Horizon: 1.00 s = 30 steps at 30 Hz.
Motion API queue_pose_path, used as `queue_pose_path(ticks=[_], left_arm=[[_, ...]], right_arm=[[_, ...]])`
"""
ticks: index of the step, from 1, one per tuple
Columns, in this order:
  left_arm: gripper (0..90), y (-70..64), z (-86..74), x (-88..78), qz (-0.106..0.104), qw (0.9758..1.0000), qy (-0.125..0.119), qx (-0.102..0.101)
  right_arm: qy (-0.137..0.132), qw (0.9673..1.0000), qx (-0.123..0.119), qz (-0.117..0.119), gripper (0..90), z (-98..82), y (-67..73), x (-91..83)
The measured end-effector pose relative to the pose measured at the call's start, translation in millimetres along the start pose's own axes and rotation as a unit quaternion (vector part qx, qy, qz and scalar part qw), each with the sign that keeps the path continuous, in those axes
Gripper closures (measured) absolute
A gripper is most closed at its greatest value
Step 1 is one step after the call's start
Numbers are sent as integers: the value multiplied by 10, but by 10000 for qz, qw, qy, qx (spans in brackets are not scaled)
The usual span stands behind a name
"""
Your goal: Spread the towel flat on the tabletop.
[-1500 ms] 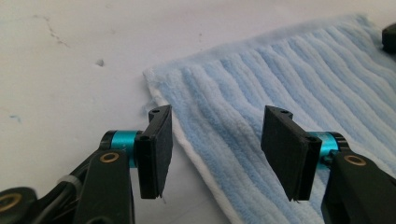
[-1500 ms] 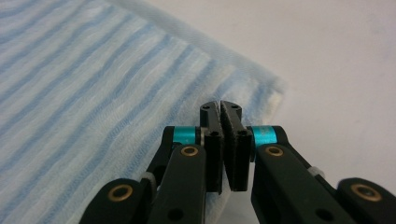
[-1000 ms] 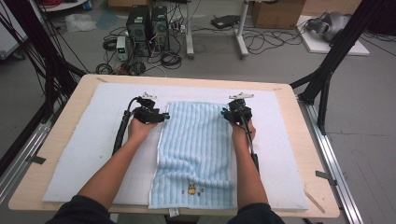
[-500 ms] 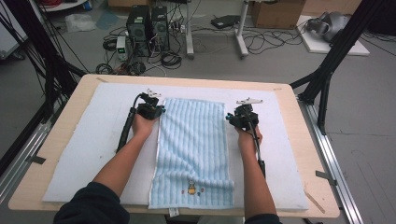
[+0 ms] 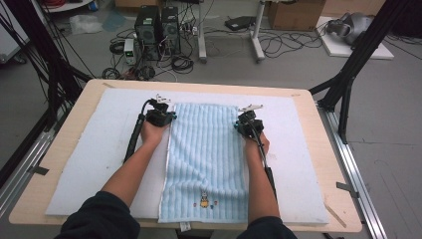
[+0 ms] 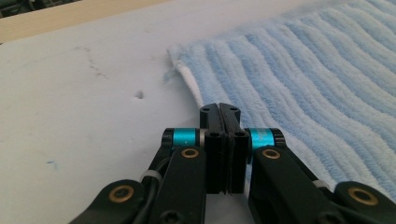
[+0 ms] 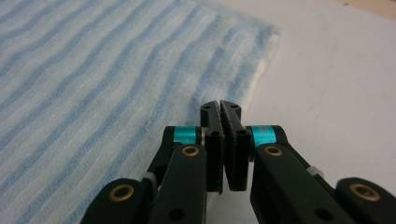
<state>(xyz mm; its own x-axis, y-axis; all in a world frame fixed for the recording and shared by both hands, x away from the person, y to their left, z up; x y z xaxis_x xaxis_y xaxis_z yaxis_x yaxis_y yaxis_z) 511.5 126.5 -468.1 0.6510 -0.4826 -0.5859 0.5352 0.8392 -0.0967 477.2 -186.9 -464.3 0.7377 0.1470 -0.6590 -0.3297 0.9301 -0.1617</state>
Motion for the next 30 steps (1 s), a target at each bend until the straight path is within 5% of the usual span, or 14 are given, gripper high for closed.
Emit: queue_pose_path(ticks=[2, 3, 4, 9, 16, 20, 26, 30], left_arm=[[856, 5, -2, -13, 58, 10000, -34, -39], [736, 9, -3, -18, 15, 9998, -13, -192], [645, 15, -6, -40, -67, 9996, 3, -269], [521, -17, -39, -154, -398, 9979, -15, -520], [497, -163, -120, -341, -716, 9964, -58, -449], [482, -247, -211, -446, -891, 9952, 109, -388], [522, -368, -348, -559, -1034, 9939, 302, -222], [515, -431, -412, -566, -1061, 9934, 411, -105]], right_arm=[[-65, 9998, 33, -164, 843, -4, 30, 33], [-102, 9997, 94, -207, 781, 0, 42, 35], [-178, 9996, 187, -141, 742, 8, 46, 31], [-322, 9991, 213, 165, 656, 28, 28, -104], [-443, 9970, -69, 627, 648, -18, 23, -369], [-440, 9947, -129, 919, 655, -116, 81, -513], [-125, 9948, -262, 976, 636, -315, 108, -639], [-194, 9952, -240, 924, 640, -378, 97, -681]])
Point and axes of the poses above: each handheld gripper's, and its own axes: x roughly forward along the jaws, z roughly out of its top, y roughly to its left, the point moved 3 cm from there along x, roughly forward along the jaws, and after that the axes turned 7 degrees about -z, right-handed, at the moved point
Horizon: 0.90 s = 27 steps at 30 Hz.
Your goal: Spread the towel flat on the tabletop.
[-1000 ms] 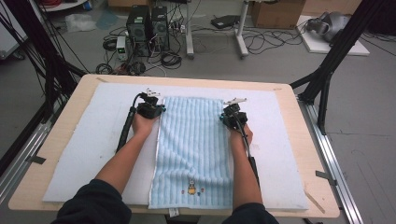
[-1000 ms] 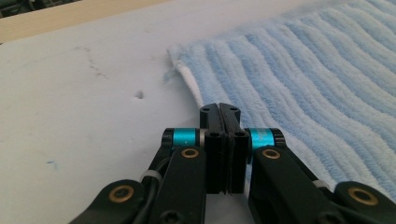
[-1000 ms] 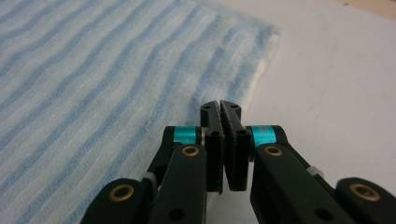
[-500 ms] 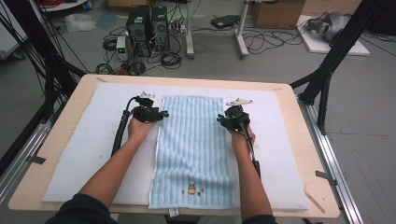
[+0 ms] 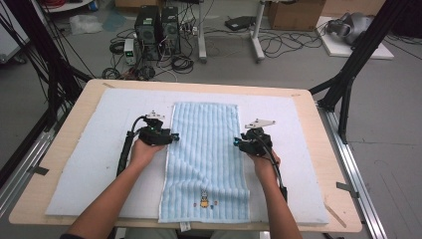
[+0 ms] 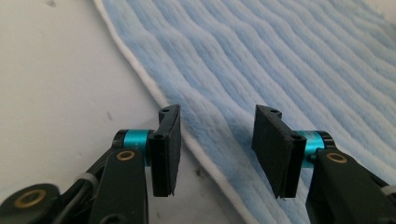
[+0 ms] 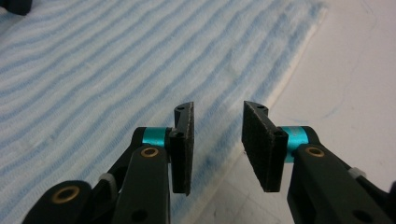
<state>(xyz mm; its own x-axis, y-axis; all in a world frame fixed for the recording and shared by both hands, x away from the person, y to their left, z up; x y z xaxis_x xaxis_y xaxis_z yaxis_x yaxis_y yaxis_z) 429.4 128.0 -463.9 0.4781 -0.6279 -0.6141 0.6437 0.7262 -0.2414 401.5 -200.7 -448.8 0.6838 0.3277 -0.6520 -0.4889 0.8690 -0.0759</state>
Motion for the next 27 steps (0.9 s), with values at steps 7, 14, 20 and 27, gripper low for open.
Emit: queue_pose_path(ticks=[7, 14, 20, 27], left_arm=[[847, -29, -60, -1, 32, 9998, -143, 116], [869, 76, -16, 36, 247, 9991, -331, 2], [869, 211, 82, 97, 447, 9978, -460, -145], [726, 268, 134, 132, 572, 9969, -461, -265]], right_arm=[[323, 9995, 9, -2, 687, -94, 11, 104], [226, 9997, -44, -122, 858, -14, 24, 220], [92, 9990, -20, -444, 857, 89, -16, 354], [-25, 9973, 175, -714, 823, 113, -38, 419]])
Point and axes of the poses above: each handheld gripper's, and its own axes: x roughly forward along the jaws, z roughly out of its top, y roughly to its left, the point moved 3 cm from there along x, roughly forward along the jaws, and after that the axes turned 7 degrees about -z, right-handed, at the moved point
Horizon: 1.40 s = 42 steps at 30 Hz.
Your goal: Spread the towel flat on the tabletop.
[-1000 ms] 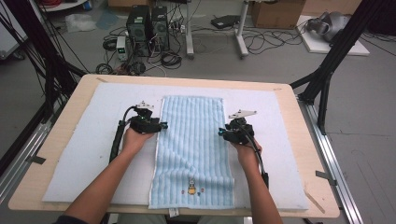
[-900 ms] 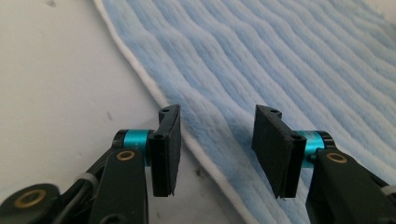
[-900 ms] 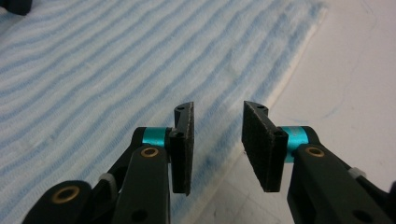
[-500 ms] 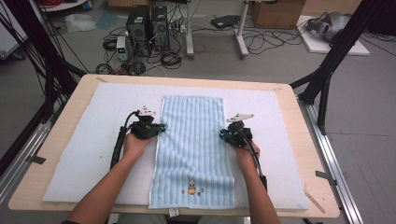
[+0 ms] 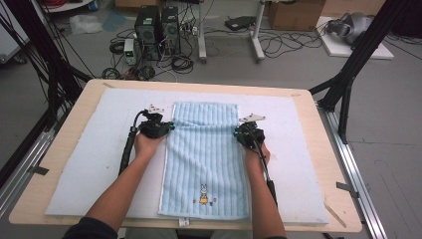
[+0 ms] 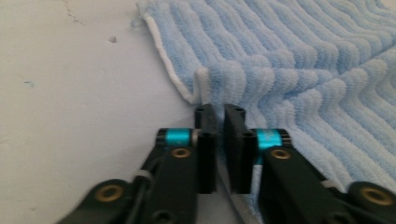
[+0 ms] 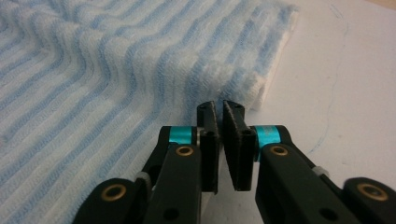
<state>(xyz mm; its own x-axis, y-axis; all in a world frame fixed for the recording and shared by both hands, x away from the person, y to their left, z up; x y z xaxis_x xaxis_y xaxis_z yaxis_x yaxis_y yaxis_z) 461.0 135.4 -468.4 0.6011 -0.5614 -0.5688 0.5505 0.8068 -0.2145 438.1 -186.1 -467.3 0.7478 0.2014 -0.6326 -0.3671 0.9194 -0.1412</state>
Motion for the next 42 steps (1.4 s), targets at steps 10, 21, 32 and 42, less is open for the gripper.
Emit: queue_pose_path(ticks=[10, 21, 32, 42], left_arm=[[446, -197, -170, -297, -489, 9985, -141, 187], [867, -245, -246, -249, -428, 9973, 198, 569], [626, -88, -127, -154, -143, 9997, 14, 191], [393, -234, -319, -437, -797, 9963, -125, 280]], right_arm=[[38, 9994, 125, 315, 512, -12, -22, -252], [264, 9972, -127, 688, 865, -133, 100, -227], [-55, 9999, -86, -18, 728, -21, 131, -41], [-246, 9989, -158, 373, 458, -80, 134, -399]])
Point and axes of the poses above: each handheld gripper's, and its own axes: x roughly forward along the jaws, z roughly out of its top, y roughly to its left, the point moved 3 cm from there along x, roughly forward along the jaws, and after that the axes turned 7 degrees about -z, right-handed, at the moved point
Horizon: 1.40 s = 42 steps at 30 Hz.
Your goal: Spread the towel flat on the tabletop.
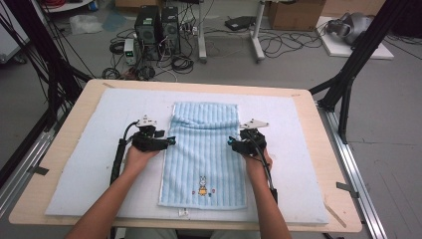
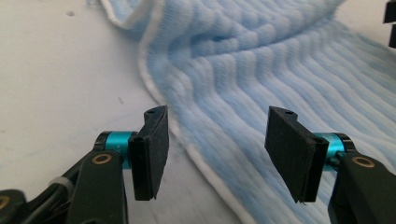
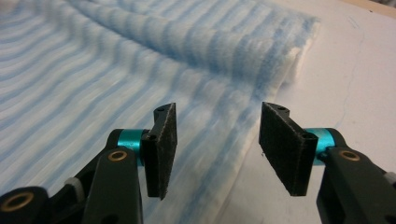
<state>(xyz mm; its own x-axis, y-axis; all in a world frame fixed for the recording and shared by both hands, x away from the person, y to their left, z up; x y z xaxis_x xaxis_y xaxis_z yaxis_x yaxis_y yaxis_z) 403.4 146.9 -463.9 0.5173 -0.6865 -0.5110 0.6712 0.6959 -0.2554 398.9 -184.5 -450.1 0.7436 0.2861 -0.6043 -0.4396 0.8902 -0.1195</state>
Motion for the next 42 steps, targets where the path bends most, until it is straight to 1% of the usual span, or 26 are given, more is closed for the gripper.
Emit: queue_pose_path(ticks=[1, 2, 3, 4, 6, 7, 10, 11, 14, 15, 16, 18, 19, 21, 22, 24, 27, 28, 30, 31, 32, 33, 35, 37, 39, 42], left_arm=[[374, -19, -15, -30, -56, 10000, 43, 9], [367, -40, -29, -61, -110, 9999, 19, 13], [370, -58, -44, -96, -120, 9999, 28, 56], [374, -75, -61, -130, -128, 9999, -1, 75], [400, -101, -98, -195, -147, 9998, -33, 145], [411, -118, -119, -219, -148, 9998, -63, 143], [443, -157, -187, -278, -163, 9996, -17, 244], [446, -172, -207, -290, -199, 9996, -15, 217], [462, -214, -284, -332, -273, 9993, -20, 269], [468, -235, -313, -342, -317, 9991, -10, 276], [477, -253, -316, -353, -340, 9989, -19, 314], [500, -295, -319, -369, -469, 9984, -25, 322], [510, -317, -330, -371, -501, 9981, -18, 353], [545, -354, -362, -367, -582, 9974, 57, 420], [560, -373, -366, -368, -609, 9970, 86, 476], [584, -400, -380, -372, -720, 9964, 110, 427], [591, -437, -401, -352, -823, 9953, 302, 408], [595, -445, -404, -344, -824, 9950, 345, 442], [606, -472, -409, -323, -776, 9940, 483, 603], [619, -484, -411, -318, -742, 9935, 520, 693], [628, -499, -413, -316, -693, 9935, 524, 732], [669, -509, -417, -315, -701, 9927, 557, 806], [785, -531, -422, -317, -625, 9920, 608, 910], [846, -531, -431, -333, -659, 9912, 641, 954], [862, -534, -441, -354, -700, 9909, 660, 937], [864, -545, -464, -392, -733, 9902, 689, 967]], right_arm=[[-13, 10000, -47, 22, 456, -17, 13, -46], [-43, 9999, -49, 107, 456, -36, 25, -90], [-48, 9998, -56, 177, 460, -59, 36, -132], [-70, 9997, -131, 186, 468, -83, 45, -172], [-64, 9994, -148, 310, 482, -132, 82, -251], [-110, 9992, -182, 326, 486, -157, 94, -290], [-144, 9990, -151, 396, 480, -238, 133, -387], [-128, 9990, -142, 399, 477, -268, 141, -410], [-79, 9989, -21, 462, 498, -363, 165, -468], [-40, 9988, -24, 482, 503, -398, 176, -480], [12, 9988, -51, 496, 519, -440, 190, -493], [72, 9985, -102, 537, 529, -488, 207, -501], [108, 9982, -92, 590, 556, -509, 217, -507], [140, 9975, -87, 689, 592, -527, 238, -525], [139, 9974, -140, 689, 601, -527, 248, -530], [159, 9972, -250, 692, 617, -524, 273, -539], [209, 9968, -351, 685, 626, -526, 306, -529], [241, 9966, -400, 672, 626, -527, 316, -520], [283, 9964, -488, 630, 626, -534, 331, -499], [275, 9964, -496, 631, 625, -533, 331, -496], [276, 9965, -480, 630, 624, -532, 330, -494], [283, 9966, -469, 623, 622, -534, 326, -495], [283, 9966, -433, 637, 613, -536, 320, -491], [276, 9968, -433, 612, 604, -535, 315, -491], [249, 9970, -405, 614, 592, -529, 317, -505], [223, 9967, -425, 659, 602, -516, 325, -524]])
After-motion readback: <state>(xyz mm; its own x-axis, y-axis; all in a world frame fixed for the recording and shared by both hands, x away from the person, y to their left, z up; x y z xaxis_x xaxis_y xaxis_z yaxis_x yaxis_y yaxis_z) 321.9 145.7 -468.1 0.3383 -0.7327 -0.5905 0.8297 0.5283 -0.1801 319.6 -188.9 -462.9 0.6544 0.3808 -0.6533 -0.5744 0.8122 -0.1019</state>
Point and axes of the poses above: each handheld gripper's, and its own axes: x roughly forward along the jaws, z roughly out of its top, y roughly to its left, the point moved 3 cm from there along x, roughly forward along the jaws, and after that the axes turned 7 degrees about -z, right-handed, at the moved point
